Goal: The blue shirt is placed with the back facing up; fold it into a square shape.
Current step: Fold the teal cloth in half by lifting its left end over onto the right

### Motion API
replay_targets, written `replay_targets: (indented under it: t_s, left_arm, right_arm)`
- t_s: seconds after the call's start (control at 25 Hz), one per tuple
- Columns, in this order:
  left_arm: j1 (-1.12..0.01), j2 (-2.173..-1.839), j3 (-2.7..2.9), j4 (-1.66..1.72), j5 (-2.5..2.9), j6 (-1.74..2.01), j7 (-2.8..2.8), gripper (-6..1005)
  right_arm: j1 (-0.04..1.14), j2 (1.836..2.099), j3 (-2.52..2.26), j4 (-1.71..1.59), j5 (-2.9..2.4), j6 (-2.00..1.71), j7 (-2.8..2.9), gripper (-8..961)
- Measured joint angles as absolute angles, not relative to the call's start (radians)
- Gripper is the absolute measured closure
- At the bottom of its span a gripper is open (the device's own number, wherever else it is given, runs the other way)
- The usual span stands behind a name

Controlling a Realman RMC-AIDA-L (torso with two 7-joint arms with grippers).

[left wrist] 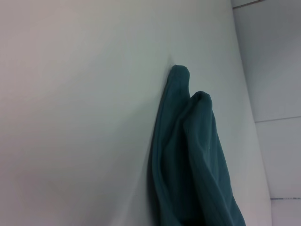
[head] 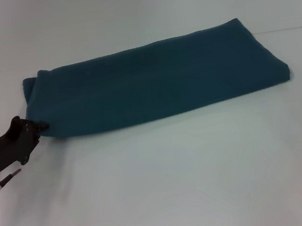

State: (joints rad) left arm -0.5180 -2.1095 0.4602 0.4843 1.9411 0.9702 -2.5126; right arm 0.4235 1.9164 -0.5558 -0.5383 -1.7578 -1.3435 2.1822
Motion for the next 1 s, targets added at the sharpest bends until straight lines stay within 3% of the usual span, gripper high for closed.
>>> replay_targets:
  t_s: [0.64, 1.0]
  left_arm:
    - [-0.423, -2.071, 0.458, 0.630, 1.978, 0.999, -2.498, 994]
    - [-0.428, -2.052, 0.396, 0.670, 2.119, 0.937, -2.491, 995]
  right_arm:
    - [0.422, 1.916, -0.537, -0.515, -1.764, -1.338, 2.184, 89]
    - [0.422, 1.916, -0.544, -0.493, -1.764, -1.318, 2.178, 90]
